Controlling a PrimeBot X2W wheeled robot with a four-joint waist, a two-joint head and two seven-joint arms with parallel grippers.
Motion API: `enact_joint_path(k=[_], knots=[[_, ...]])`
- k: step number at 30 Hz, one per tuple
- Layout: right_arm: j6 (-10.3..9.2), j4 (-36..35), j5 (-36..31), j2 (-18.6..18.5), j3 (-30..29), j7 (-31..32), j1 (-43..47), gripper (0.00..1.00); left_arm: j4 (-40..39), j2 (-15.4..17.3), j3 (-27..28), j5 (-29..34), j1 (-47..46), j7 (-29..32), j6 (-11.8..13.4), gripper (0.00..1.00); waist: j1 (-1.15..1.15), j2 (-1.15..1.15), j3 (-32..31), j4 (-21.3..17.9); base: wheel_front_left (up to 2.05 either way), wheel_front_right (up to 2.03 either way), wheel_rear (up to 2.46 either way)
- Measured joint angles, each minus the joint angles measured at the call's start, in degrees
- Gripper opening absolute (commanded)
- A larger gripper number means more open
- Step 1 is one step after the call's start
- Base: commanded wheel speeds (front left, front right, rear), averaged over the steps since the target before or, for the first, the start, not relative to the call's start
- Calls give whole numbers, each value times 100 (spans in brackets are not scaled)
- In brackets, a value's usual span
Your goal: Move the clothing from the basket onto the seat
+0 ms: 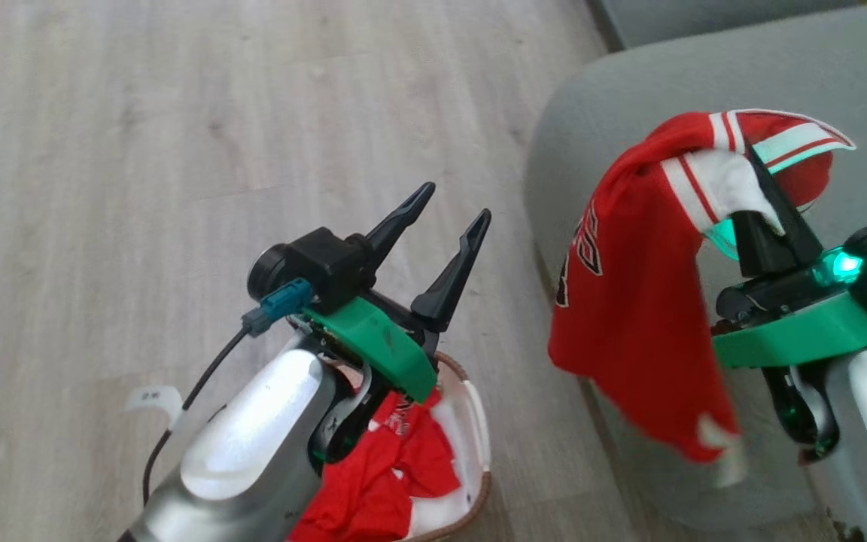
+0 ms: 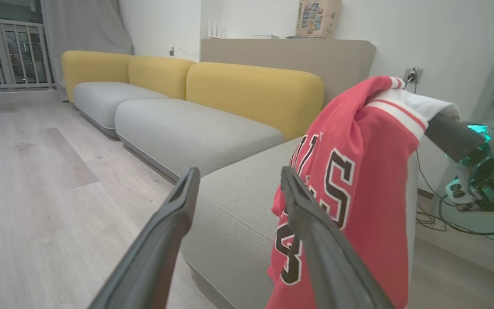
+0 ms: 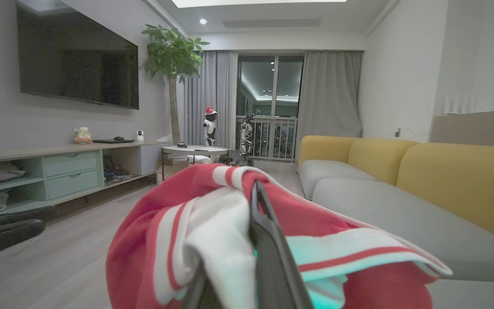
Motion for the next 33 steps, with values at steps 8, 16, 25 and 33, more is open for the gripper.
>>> enact_joint_path(k=[8,16,25,33], knots=[[0,-347,12,-26,-73,-1,2,0,99,62,-37,101,33,-98,67,100,0,0,122,-735,0,0,0],[0,-744,60,-99,-134,-1,-5,0,307,66,-73,149,33,-200,89,100,0,0,240,-1401,0,0,0],[0,-901,231,-291,-55,-1,-132,0,449,21,-109,151,31,-301,88,100,0,0,328,-1727,0,0,0],[1,-749,535,-973,-16,-2,-1225,0,492,-18,-180,208,-34,-327,88,100,0,0,598,-1674,0,0,0]])
